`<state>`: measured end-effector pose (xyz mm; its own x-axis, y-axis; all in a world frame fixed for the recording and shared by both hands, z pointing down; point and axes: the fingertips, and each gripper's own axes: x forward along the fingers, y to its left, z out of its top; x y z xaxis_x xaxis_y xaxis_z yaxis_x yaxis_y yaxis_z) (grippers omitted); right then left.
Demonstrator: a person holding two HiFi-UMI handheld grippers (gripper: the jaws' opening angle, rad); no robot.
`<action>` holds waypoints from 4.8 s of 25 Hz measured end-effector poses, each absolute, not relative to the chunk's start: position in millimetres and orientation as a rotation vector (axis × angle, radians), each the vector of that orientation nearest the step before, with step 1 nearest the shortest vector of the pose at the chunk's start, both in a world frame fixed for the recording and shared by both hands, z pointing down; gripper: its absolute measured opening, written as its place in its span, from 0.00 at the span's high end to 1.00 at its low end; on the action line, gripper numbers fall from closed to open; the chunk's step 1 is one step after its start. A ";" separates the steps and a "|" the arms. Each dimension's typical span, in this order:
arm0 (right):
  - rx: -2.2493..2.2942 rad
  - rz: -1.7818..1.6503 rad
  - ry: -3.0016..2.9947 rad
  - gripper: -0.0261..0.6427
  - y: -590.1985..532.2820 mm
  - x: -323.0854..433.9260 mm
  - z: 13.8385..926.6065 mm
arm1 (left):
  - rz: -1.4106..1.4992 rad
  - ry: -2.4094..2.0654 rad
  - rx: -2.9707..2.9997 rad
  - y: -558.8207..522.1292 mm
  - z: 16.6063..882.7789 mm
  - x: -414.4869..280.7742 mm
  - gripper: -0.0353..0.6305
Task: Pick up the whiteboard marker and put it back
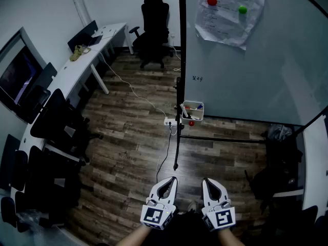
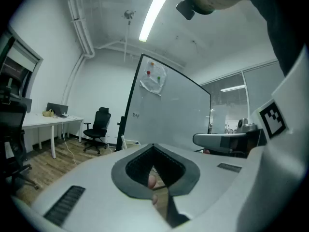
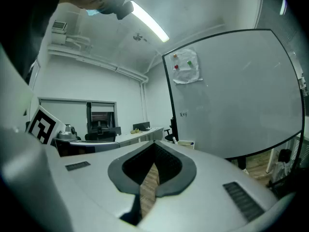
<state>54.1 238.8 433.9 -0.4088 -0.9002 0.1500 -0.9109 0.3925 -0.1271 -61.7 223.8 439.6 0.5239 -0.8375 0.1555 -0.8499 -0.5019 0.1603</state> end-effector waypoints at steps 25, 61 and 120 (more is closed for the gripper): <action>1.720 0.375 -2.610 0.94 229.8 25.4 440.3 | 0.098 -1.398 2.554 218.4 455.0 -92.0 0.94; 1.730 0.320 -2.606 0.94 104.9 57.9 437.0 | 0.063 -1.399 2.545 93.7 454.5 -54.5 0.94; 1.750 0.491 -2.565 0.94 -57.4 65.0 465.0 | 0.199 -1.306 2.450 -95.6 521.9 -26.8 0.85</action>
